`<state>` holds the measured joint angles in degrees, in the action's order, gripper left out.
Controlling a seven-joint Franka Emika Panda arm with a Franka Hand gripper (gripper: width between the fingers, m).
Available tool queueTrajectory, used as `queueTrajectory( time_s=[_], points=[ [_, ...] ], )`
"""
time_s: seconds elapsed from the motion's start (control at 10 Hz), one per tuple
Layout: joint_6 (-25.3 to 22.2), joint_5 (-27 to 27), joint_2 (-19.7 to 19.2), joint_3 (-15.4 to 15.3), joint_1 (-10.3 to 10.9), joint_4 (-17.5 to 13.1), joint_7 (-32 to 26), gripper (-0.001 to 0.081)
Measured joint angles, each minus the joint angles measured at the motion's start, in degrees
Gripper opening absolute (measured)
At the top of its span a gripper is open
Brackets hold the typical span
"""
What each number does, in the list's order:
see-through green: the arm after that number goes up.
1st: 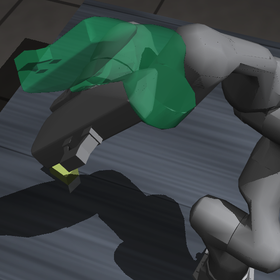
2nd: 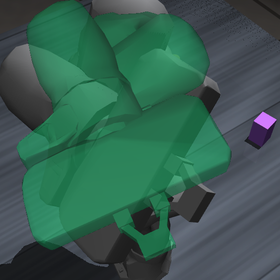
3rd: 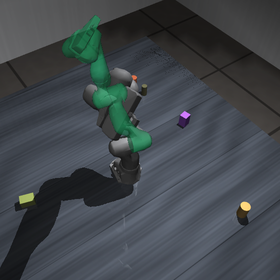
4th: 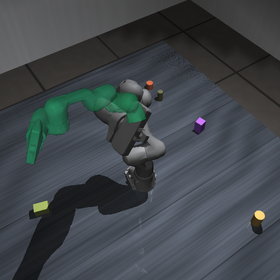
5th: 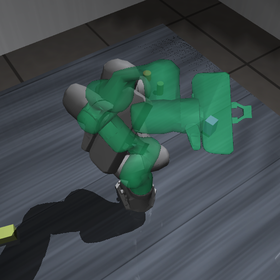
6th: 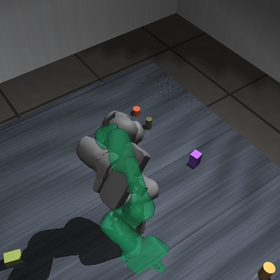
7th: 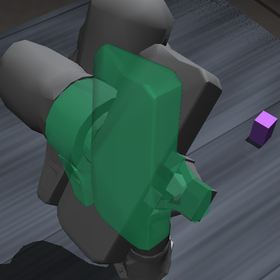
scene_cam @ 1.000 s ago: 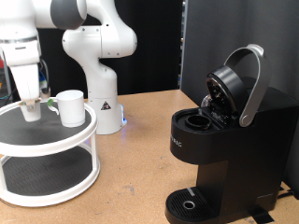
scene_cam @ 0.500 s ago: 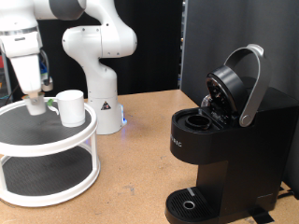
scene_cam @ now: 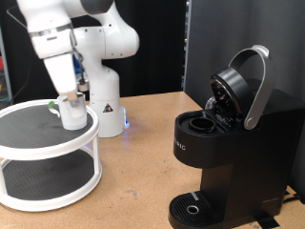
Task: Make a cup of coffee with the keurig machine
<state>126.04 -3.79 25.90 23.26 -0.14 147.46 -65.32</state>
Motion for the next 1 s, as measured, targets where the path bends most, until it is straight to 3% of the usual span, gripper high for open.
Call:
queueTrajectory(
  time_s=[0.4, 0.8, 1.0],
  points=[
    [-1.97, -3.41, -0.09, -0.21, 0.82, -0.18, 1.24, 0.0436],
    [-2.45, -13.07, -2.04, -1.55, 5.74, -3.30, 2.85, 0.0436],
    [-2.63, -14.67, -3.62, -2.74, 7.93, -5.86, 3.18, 0.0436]
  ],
)
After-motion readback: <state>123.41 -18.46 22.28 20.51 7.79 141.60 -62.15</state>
